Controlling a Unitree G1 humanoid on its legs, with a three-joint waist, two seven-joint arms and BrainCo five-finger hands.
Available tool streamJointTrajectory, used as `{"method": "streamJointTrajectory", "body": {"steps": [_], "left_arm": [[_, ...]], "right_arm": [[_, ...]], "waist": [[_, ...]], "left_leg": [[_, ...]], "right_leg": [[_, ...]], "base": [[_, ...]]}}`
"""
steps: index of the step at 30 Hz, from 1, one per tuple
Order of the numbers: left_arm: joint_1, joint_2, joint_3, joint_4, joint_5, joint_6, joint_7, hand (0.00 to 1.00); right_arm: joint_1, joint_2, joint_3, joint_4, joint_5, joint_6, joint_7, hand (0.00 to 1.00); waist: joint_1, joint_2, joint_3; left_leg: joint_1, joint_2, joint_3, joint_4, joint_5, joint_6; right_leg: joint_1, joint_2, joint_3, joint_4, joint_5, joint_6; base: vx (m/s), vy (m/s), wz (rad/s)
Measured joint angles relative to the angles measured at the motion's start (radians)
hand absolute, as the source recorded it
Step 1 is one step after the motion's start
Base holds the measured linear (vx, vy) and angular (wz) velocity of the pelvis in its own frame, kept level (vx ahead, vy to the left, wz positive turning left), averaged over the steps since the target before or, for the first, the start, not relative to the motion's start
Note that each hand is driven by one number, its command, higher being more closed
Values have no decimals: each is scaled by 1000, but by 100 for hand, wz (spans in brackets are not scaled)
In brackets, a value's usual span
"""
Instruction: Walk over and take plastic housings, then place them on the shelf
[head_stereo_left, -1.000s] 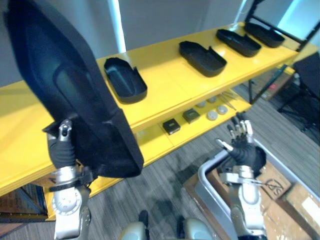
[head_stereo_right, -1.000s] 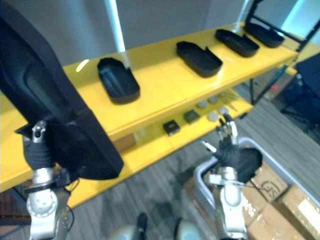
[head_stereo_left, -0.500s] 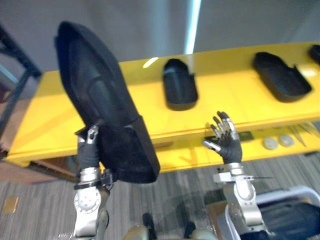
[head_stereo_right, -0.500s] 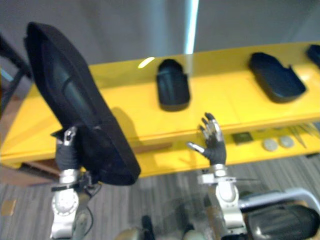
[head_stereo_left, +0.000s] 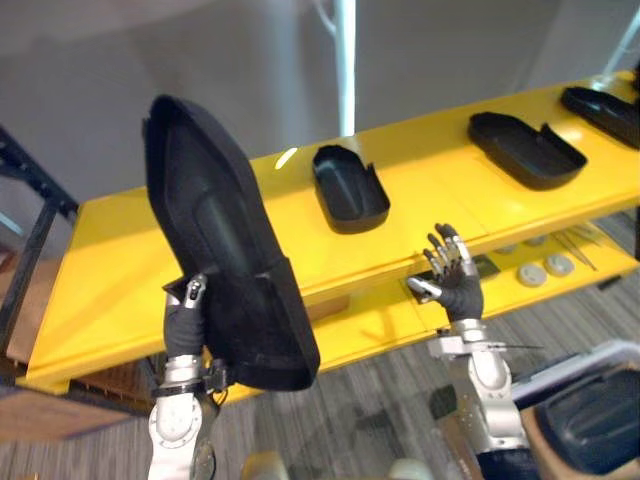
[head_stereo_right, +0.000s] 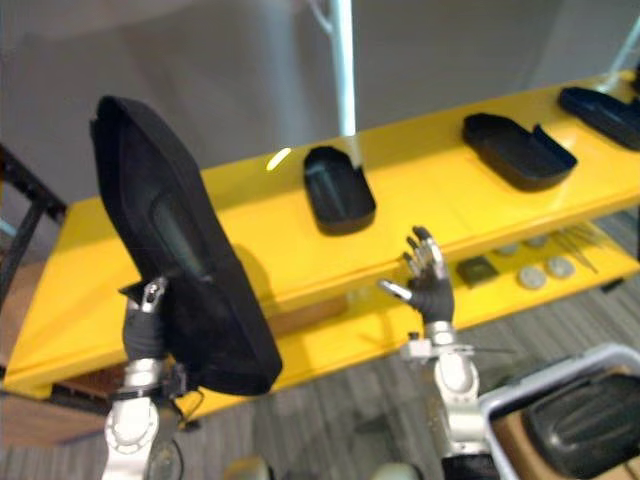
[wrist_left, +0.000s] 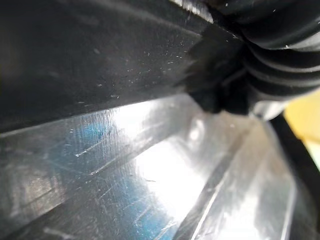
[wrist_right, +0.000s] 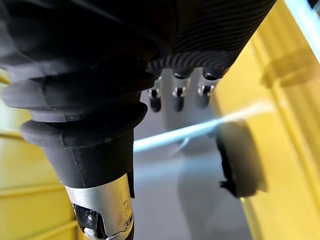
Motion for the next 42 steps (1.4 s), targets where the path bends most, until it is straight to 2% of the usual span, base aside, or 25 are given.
{"method": "streamJointTrajectory", "body": {"steps": [1,2,3,5,6,9,12,15,19,20,22,23,26,27,29,32,35,37,39,42], "left_arm": [[2,23,-1,18,1,17,-3,100],[15,40,-2,23,3,31,-3,100],[23,44,-1,24,3,35,-3,100],[29,45,-2,23,0,47,-2,100],[29,42,-4,19,2,49,3,100],[27,23,-16,-4,11,80,58,100],[23,-13,-53,-16,10,109,113,100],[22,-43,-81,-31,11,119,158,100],[15,-43,-80,-50,16,138,193,100],[11,-43,-78,-50,25,141,192,100],[11,-42,-70,-50,50,145,197,100],[8,-38,-63,-51,55,148,198,100],[-3,-33,-51,-66,94,157,208,100],[-11,-28,-50,-66,92,161,208,100],[-68,-16,-59,-66,93,185,206,100],[-113,6,-86,-65,93,198,203,100],[-141,-2,-90,-65,97,199,224,100],[-136,-5,-88,-65,102,216,237,100],[-118,-11,-81,-62,104,225,255,100],[-118,-16,-80,-62,138,225,256,100]], "right_arm": [[9,24,28,13,-1,0,-10,0],[10,42,52,12,-10,-1,-12,0],[11,49,66,9,-16,-1,-12,0],[46,53,82,-65,-43,-3,-19,0],[55,52,82,-86,-53,-3,-29,0],[73,52,80,-97,-57,-1,-37,0],[72,33,64,-96,-97,-3,-29,0],[69,-4,62,-110,-111,-3,-4,0],[29,-30,63,-127,-111,-5,19,0],[4,-33,70,-126,-111,-5,15,0],[-42,-42,88,-120,-114,-5,8,0],[-61,-37,109,-120,-118,-7,4,0],[-69,-22,131,-119,-117,-6,-27,0],[-66,-19,130,-119,-112,-7,-31,0],[-36,1,118,-124,-122,-16,-39,0],[1,22,124,-144,-122,-18,-37,0],[-6,35,147,-170,-152,-56,-32,0],[-17,32,168,-170,-156,-60,-30,0],[-22,28,179,-170,-155,-62,-25,0],[-27,3,161,-171,-154,-61,-17,0]], "waist": [[9,-6,-1],[13,-2,2],[13,-4,1],[13,-7,-1],[11,-8,-5],[9,-14,-13],[6,16,-20],[6,34,-29],[7,38,-26],[20,40,-25],[52,41,-24],[54,37,-24],[64,33,-18],[64,27,-15],[36,0,6],[21,-17,20],[16,-8,32],[19,1,36],[28,4,37],[28,8,39]], "left_leg": [[-9,-1,3,3,-5,9],[-4,3,13,-7,-6,21],[4,3,16,-21,0,30],[30,-5,-2,-81,31,47],[29,-11,-3,-92,39,48],[25,-32,-7,-157,88,40],[1,-9,-29,-241,153,19],[1,18,-72,-314,210,2],[15,20,-63,-368,287,21],[24,20,-67,-383,300,24],[48,17,-69,-413,310,22],[50,7,-74,-429,322,26],[45,0,-65,-447,332,32],[46,-3,-61,-447,332,33],[61,-26,-66,-445,338,33],[81,-26,-66,-447,340,35],[52,-15,-54,-455,342,34],[38,4,-50,-455,343,29],[40,28,-62,-453,351,23],[31,28,-83,-450,375,16]], "right_leg": [[2,3,-31,-35,79,-20],[1,12,-71,-48,125,-41],[2,24,-82,-47,121,-43],[38,103,-131,-69,58,-65],[41,106,-156,-81,51,-77],[43,102,-183,-129,50,-80],[13,136,-200,-156,49,-82],[20,170,-253,-155,49,-82],[75,179,-355,-142,37,-102],[89,181,-376,-135,34,-107],[99,180,-373,-125,13,-113],[101,173,-370,-119,-14,-111],[56,160,-352,-67,-41,-109],[47,153,-345,-47,-49,-107],[13,125,-289,62,-81,-110],[1,128,-227,106,-79,-110],[4,147,-205,26,-75,-99],[8,172,-202,-17,-61,-87],[33,199,-219,-43,-52,-96],[59,202,-271,-44,-46,-93]], "base": [[-118,379,-21],[-113,380,-13],[-29,176,-8],[-2,101,19],[0,45,29],[-19,-11,17],[-23,-112,21],[3,-114,43],[8,-54,80],[-34,-13,50],[-55,-12,27],[-84,-9,24],[-92,13,3],[-44,32,-11],[-11,15,4],[-18,18,-5],[-60,-22,-11],[-62,-46,-1],[1,-72,13],[38,-64,42]]}}
